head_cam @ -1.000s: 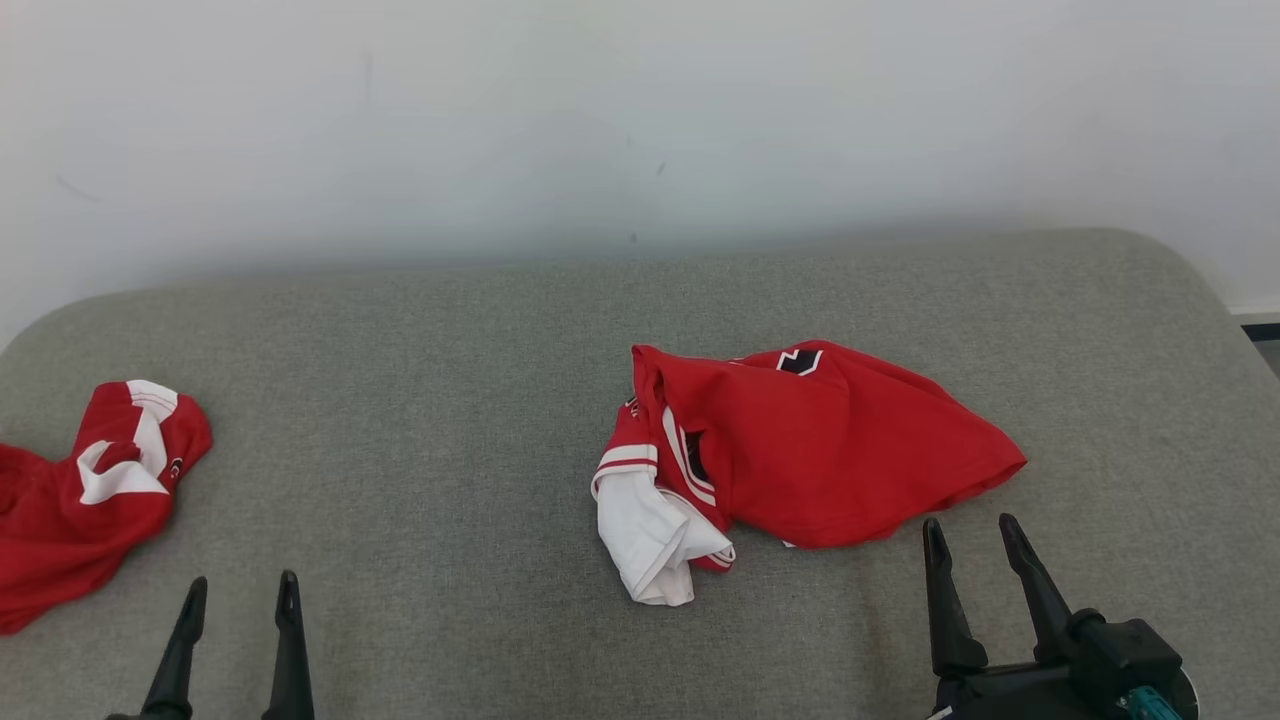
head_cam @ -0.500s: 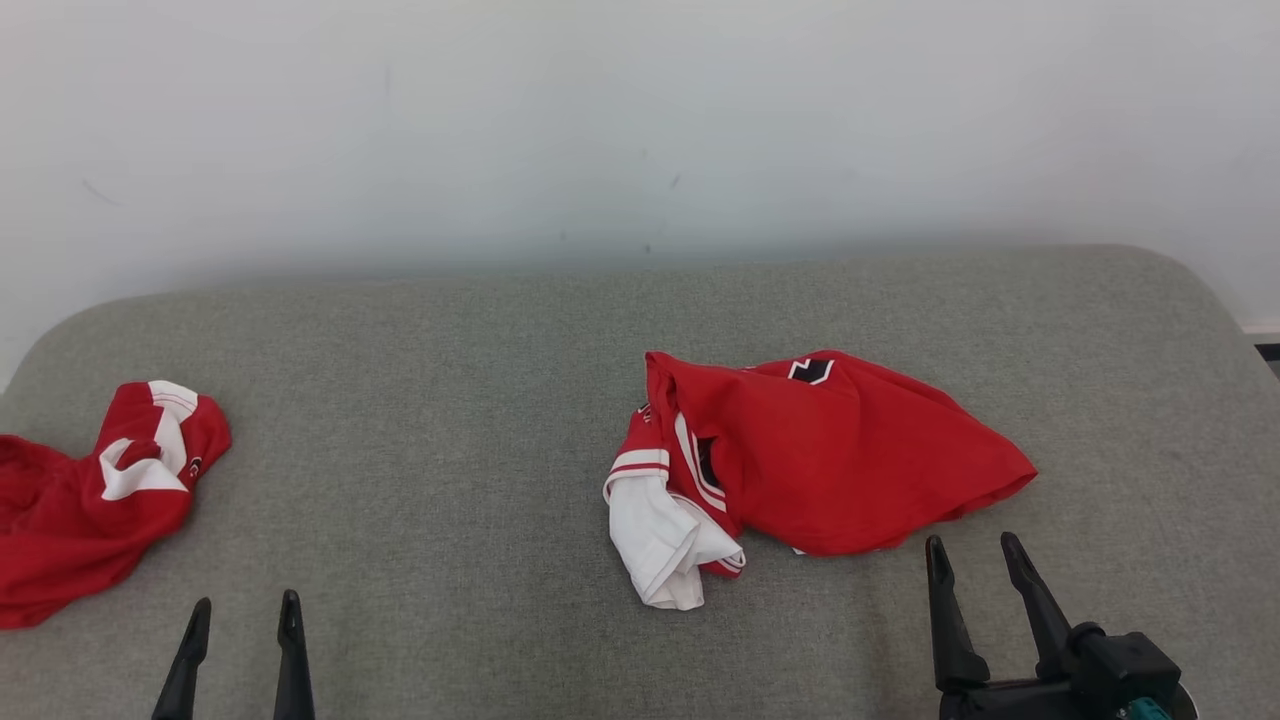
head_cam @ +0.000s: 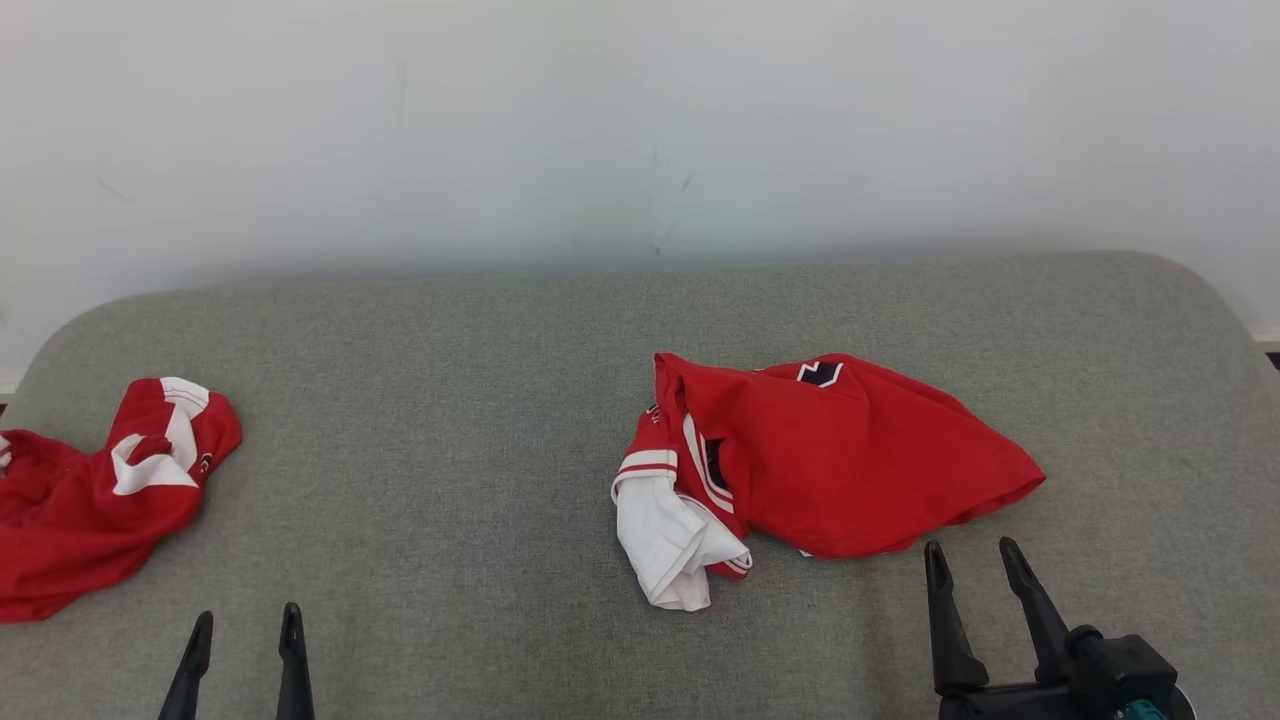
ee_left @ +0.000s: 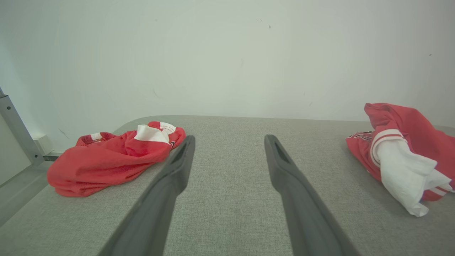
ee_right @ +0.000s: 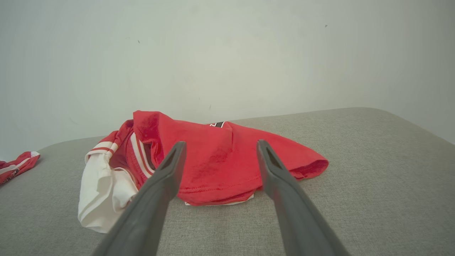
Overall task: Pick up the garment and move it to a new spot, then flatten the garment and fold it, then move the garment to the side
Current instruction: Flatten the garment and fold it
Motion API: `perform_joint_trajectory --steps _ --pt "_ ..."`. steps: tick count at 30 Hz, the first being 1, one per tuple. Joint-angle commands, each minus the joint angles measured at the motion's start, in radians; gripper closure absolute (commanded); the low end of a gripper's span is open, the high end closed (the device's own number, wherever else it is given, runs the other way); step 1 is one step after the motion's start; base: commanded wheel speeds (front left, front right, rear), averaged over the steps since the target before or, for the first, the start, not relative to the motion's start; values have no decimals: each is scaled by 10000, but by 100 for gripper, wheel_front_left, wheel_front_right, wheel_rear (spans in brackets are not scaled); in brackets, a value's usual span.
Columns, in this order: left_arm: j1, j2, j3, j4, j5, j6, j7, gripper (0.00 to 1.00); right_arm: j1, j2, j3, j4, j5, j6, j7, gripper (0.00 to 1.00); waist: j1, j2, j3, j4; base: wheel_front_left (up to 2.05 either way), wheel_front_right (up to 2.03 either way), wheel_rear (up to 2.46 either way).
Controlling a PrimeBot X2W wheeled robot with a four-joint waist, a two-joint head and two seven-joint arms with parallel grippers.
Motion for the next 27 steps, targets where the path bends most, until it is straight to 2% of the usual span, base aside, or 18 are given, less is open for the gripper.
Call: perform_joint_trajectory --steps 1,27 --pt "113 -39 57 26 89 -71 -37 0 63 24 38 24 -10 -22 -5 0 0 0 7 -6 0 0 0" --pt "93 -214 186 -2 257 -137 -36 0 104 24 60 77 -80 -22 -5 0 0 0 15 -82 0 0 0"
